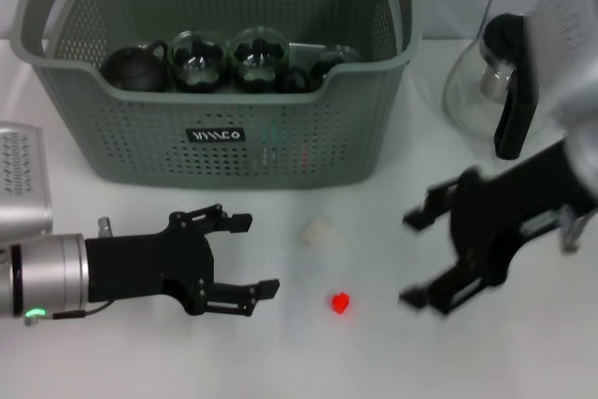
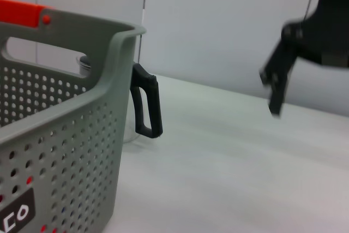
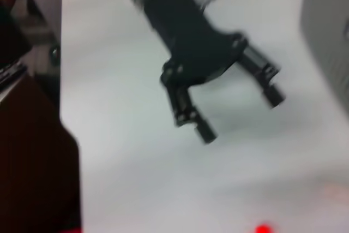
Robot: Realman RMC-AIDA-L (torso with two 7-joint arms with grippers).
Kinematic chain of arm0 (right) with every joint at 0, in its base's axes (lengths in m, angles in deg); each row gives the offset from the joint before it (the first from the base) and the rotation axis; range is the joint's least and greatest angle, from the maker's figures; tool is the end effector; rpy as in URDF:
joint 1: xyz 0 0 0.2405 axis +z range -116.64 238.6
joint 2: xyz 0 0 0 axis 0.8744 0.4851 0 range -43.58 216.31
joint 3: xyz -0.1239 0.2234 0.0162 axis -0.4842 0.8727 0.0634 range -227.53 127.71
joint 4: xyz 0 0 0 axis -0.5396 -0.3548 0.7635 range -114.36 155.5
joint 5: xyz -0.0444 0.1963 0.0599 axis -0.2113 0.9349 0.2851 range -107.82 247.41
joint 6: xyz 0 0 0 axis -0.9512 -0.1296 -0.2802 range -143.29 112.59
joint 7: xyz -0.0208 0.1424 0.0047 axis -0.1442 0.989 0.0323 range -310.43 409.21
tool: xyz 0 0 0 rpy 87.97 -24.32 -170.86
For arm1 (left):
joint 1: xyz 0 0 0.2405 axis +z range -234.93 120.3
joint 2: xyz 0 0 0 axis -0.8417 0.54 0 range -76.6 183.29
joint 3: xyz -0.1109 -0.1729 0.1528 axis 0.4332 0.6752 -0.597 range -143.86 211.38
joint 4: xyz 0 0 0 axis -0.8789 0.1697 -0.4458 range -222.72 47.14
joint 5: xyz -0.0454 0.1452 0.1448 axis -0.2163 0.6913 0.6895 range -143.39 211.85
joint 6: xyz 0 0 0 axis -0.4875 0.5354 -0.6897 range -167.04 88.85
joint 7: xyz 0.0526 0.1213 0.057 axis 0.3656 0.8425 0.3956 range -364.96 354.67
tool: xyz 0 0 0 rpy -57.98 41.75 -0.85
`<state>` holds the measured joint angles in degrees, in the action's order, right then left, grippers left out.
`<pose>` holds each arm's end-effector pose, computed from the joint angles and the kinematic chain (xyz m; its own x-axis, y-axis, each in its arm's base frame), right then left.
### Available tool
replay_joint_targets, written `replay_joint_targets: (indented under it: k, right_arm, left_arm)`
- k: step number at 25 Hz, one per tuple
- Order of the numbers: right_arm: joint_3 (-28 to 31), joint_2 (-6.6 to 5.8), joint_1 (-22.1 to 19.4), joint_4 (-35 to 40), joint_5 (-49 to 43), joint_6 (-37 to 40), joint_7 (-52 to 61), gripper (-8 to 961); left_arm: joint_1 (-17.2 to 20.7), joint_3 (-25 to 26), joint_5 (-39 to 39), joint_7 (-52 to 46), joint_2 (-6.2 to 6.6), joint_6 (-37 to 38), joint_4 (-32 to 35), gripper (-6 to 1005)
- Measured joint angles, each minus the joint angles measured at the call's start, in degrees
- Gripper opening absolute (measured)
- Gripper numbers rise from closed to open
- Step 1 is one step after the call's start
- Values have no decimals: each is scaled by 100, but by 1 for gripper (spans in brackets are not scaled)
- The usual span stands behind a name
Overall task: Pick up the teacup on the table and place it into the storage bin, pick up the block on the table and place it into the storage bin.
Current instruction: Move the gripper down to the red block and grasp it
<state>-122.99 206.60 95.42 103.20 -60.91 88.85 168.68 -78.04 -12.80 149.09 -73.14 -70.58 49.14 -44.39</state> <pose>0.1353 0.3176 0.0081 0.9683 -0.2012 0.1480 -0.2013 -0.9794 -0.0147 -0.2812 0.2827 -0.0322 0.8705 0.2369 0.4314 0.3439 -0.9198 -0.1890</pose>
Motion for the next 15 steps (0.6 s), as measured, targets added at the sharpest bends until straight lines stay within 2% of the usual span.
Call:
replay_joint_targets:
  k: [9, 15]
  right_arm:
    - [-1578, 11, 617, -1730, -28, -1669, 302, 944]
    - [-2571, 43, 943, -2408, -28, -2778, 606, 943]
  left_arm:
    - [-4, -2, 88, 274, 0, -103, -23, 951]
    - [28, -3, 90, 278, -1, -113, -37, 951]
